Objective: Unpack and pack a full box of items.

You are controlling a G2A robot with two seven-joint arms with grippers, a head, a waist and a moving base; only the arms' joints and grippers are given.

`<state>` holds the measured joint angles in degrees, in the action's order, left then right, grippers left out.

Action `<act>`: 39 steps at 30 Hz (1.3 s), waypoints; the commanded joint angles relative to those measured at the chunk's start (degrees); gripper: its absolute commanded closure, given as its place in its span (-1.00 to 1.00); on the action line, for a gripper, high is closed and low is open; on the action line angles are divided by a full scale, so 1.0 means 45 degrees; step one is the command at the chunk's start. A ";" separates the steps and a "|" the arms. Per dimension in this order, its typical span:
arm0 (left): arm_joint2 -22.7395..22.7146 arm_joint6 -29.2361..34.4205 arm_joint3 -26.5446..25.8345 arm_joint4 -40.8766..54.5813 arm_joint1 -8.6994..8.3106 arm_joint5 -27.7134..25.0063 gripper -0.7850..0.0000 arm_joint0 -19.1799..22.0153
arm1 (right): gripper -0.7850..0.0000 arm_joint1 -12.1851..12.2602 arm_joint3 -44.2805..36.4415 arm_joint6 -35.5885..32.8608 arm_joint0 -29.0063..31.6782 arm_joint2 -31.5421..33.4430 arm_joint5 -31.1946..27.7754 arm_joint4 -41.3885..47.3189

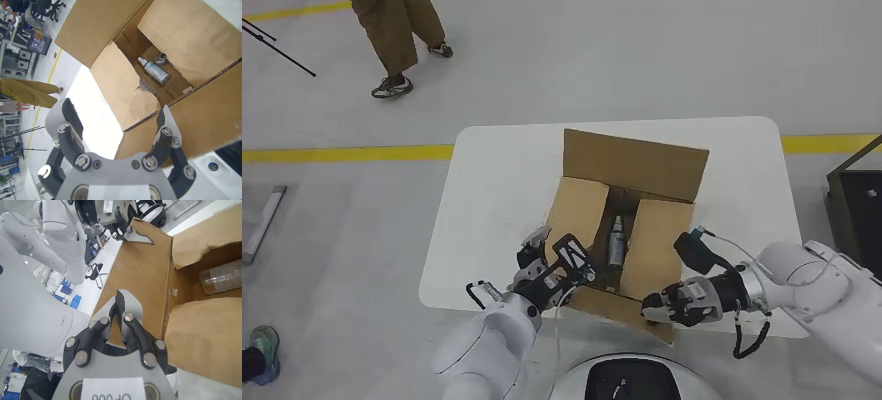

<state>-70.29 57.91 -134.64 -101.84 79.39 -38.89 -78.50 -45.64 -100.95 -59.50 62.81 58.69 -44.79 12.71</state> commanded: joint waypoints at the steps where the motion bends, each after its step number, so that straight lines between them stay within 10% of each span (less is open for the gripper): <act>1: -0.0088 -0.0055 0.0000 0.0012 -0.0020 0.0066 -1.00 0.0057 | 1.00 0.0013 0.0099 -0.0068 -0.0191 -0.0348 0.0069 -0.0170; 13: -0.0157 -0.0441 0.0000 0.0056 -0.0103 0.0536 -1.00 0.0423 | 1.00 0.0144 0.0860 -0.0279 -0.0963 -0.1129 0.0281 -0.1500; 39: 0.0329 -0.0745 0.0000 0.0133 -0.0230 0.1228 -1.00 0.0811 | 1.00 0.0725 0.0179 0.1876 0.0239 0.1985 0.0952 -0.4430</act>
<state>-68.76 54.89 -134.65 -101.32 78.35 -33.94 -74.91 -42.44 -100.06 -52.21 63.50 66.90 -40.40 -8.09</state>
